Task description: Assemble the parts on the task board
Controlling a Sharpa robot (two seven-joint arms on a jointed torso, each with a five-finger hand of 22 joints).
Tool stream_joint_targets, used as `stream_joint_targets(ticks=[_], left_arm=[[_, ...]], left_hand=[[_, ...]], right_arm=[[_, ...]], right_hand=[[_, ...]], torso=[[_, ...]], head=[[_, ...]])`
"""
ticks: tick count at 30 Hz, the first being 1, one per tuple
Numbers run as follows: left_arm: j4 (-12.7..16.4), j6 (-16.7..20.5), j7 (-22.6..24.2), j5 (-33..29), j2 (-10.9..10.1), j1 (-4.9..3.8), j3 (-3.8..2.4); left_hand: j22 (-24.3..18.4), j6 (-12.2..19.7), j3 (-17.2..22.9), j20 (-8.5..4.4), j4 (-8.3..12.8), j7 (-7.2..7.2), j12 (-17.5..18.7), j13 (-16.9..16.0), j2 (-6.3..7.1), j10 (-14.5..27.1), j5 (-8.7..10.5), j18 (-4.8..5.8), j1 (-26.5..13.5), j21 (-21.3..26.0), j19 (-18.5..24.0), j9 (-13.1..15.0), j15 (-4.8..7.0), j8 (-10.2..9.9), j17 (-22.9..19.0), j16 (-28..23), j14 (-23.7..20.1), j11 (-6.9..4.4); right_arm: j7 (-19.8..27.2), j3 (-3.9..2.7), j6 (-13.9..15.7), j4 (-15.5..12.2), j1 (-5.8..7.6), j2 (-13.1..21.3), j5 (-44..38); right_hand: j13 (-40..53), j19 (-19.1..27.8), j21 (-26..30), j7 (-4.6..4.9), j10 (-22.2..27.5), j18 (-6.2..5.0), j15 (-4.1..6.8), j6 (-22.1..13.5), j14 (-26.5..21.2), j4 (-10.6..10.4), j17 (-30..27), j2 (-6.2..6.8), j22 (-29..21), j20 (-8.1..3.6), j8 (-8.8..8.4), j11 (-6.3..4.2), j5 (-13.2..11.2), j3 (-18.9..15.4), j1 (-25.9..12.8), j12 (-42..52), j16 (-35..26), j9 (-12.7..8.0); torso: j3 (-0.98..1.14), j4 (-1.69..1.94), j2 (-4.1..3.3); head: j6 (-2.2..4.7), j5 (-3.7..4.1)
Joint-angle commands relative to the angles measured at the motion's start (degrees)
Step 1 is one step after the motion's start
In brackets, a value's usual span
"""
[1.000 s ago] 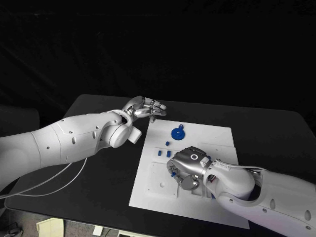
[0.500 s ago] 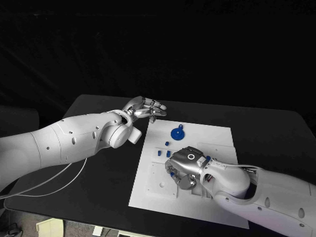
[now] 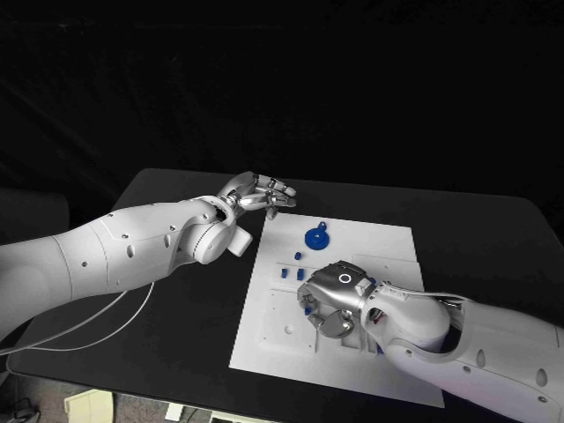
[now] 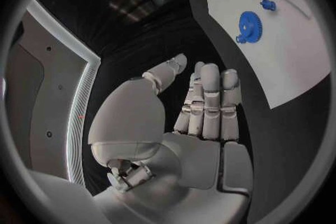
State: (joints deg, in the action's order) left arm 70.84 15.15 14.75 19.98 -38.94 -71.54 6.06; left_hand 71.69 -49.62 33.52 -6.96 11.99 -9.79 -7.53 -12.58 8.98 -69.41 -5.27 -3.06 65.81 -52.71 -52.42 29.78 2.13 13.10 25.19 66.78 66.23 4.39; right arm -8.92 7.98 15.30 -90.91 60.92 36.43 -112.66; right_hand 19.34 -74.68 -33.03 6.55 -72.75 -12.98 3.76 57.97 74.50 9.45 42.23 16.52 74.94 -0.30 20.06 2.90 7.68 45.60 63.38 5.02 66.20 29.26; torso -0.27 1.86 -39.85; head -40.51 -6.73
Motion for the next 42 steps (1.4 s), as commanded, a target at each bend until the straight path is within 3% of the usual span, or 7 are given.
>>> stream_joint_targets(ticks=[1,5,14,19,25,32,42], left_arm=[[0.07,-0.73,0.17,-0.37,0.0,-0.05,-0.04],[0.08,-0.77,0.14,-0.37,-0.06,-0.05,-0.04],[0.04,-0.75,0.11,-0.37,-0.15,-0.05,-0.04],[0.0,-0.81,0.11,-0.37,-0.18,-0.05,-0.03],[-0.05,-0.8,0.17,-0.37,-0.32,-0.04,-0.03],[-0.28,-0.77,0.18,-0.37,-0.21,-0.03,-0.01],[-0.36,-0.93,0.18,-0.37,-0.05,-0.01,-0.01]], left_hand=[[-0.02,0.37,-0.37,-0.68,-0.04,-0.22,-0.01,0.09,-0.38,0.36,-0.03,-2.49,-0.39,0.35,0.04,-0.08,-0.1,0.15,0.06,-0.38,0.35,0.05],[-0.02,0.39,-0.38,-0.68,-0.03,-0.23,0.0,0.1,-0.36,0.39,-0.02,-2.49,-0.39,0.36,0.05,-0.09,-0.1,0.16,0.07,-0.39,0.34,0.06],[-0.01,0.44,-0.38,-0.67,-0.01,-0.25,0.02,0.1,-0.34,0.42,0.0,-2.49,-0.37,0.37,0.05,-0.11,-0.11,0.16,0.08,-0.4,0.34,0.07],[-0.01,0.46,-0.38,-0.67,-0.01,-0.26,0.02,0.11,-0.35,0.44,0.0,-2.5,-0.36,0.38,0.06,-0.12,-0.12,0.16,0.09,-0.41,0.33,0.08],[-0.01,0.47,-0.37,-0.66,-0.01,-0.26,0.02,0.11,-0.36,0.45,0.0,-2.5,-0.36,0.39,0.06,-0.12,-0.12,0.17,0.1,-0.42,0.33,0.08],[0.0,0.48,-0.37,-0.66,-0.01,-0.27,0.02,0.11,-0.37,0.47,-0.01,-2.5,-0.35,0.4,0.06,-0.13,-0.13,0.18,0.11,-0.43,0.33,0.08],[0.0,0.48,-0.36,-0.65,0.0,-0.27,0.02,0.12,-0.39,0.48,-0.02,-2.5,-0.32,0.42,0.07,-0.13,-0.13,0.21,0.13,-0.45,0.32,0.09]], right_arm=[[0.4,0.16,1.61,0.16,-0.15,0.31,1.64],[0.17,0.16,4.86,-0.11,-0.15,0.52,1.9],[0.33,-0.06,7.86,-2.69,-0.08,2.85,3.28],[1.26,-1.59,6.14,-5.11,1.14,5.87,5.73],[3.04,-3.94,0.45,-7.12,3.8,11.28,11.41],[3.32,-4.02,-2.23,-7.44,6.38,15.99,11.94],[3.0,-3.83,-3.7,-4.87,6.5,16.95,10.4]], right_hand=[[-1.04,0.32,-0.24,1.16,2.79,-2.02,-1.34,-2.57,0.42,0.71,0.03,0.16,1.08,-0.36,-1.52,1.17,-0.77,-2.2,-0.83,-1.44,0.55,-0.74],[-2.12,0.33,-0.21,2.22,4.88,-2.02,-2.07,-4.78,0.25,1.51,0.12,0.49,1.0,-0.48,-2.89,1.94,-1.66,-4.51,-1.1,-1.41,1.05,-1.55],[-3.36,0.28,-0.12,2.63,6.38,-2.02,-2.55,-5.61,0.02,2.22,0.23,0.68,0.93,-0.58,-3.38,2.43,-0.91,-5.7,-0.99,-1.31,1.65,-2.09],[-3.56,0.22,-0.13,2.63,6.35,-2.02,-2.57,-5.57,-0.01,2.28,0.26,0.65,0.93,-0.6,-3.35,2.45,-0.68,-5.9,-1.06,-1.2,1.81,-2.15],[-3.81,0.02,-0.16,2.54,5.79,-2.02,-2.43,-5.37,0.0,2.11,0.29,0.55,0.91,-0.65,-3.23,2.3,-0.23,-5.47,-0.45,-0.93,2.08,-2.23],[-4.51,0.04,-0.21,2.63,5.96,-2.02,-2.54,-5.59,-0.13,2.5,0.27,0.55,0.99,-0.6,-3.31,2.4,1.15,-7.07,-0.7,-1.11,2.45,-2.54],[-5.64,0.23,-0.08,1.99,7.2,-2.02,-3.01,-5.88,-0.31,3.21,0.11,0.55,0.95,-0.48,-3.39,2.89,0.63,-9.09,-0.84,-1.28,2.7,-2.9]], torso=[[0.03,-0.03,0.0],[0.06,-0.02,-0.02],[0.07,0.0,0.0],[0.06,-0.02,0.02],[0.06,-0.07,0.02],[0.1,-0.09,0.05],[0.15,-0.03,-0.02]], head=[[0.05,0.05],[0.16,0.18],[0.48,0.52],[0.93,0.94],[1.59,1.77],[1.94,2.46],[2.06,2.96]])
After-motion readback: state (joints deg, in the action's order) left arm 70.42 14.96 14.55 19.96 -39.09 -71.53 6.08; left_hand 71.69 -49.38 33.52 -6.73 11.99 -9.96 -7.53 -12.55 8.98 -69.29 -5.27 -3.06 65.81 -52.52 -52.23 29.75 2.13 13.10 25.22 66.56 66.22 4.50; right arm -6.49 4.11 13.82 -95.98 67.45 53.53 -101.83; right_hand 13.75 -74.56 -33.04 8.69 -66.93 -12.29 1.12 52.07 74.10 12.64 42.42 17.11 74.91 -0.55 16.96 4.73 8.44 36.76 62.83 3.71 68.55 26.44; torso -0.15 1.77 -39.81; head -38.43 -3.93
